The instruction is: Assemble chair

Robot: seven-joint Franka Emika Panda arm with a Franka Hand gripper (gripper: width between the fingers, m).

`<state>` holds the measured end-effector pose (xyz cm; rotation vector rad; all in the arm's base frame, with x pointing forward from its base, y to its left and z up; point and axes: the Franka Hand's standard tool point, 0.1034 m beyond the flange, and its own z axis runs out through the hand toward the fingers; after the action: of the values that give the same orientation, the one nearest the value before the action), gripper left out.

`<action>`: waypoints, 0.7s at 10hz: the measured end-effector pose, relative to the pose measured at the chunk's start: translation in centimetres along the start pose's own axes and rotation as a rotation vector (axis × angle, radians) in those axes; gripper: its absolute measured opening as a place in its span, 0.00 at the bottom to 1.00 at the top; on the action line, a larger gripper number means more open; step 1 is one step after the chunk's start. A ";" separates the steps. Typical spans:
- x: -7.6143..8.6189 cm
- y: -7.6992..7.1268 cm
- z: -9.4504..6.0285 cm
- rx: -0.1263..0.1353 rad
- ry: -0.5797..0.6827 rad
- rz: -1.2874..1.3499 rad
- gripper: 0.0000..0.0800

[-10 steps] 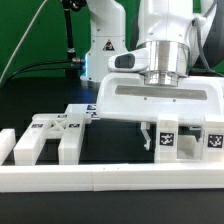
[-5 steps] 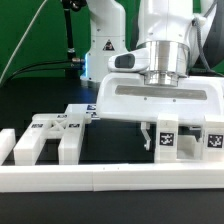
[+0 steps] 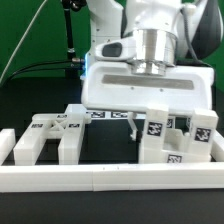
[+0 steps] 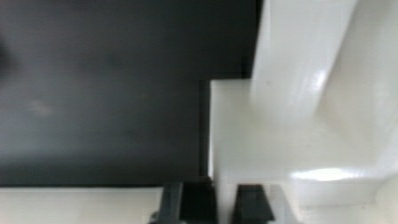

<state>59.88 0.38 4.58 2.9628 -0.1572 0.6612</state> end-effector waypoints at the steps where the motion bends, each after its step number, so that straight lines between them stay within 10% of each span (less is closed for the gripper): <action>1: 0.2 1.0 -1.0 0.005 -0.017 -0.001 0.04; 3: 0.7 1.6 -3.7 0.056 -0.134 0.026 0.04; 7: -0.4 1.4 -3.4 0.085 -0.251 0.035 0.04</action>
Offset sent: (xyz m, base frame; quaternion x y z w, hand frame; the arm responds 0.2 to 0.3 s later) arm 0.0059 -0.0073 0.0267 -0.0306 -0.0532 -0.0126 0.9980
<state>57.89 -0.56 7.55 3.1226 -0.2052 0.3038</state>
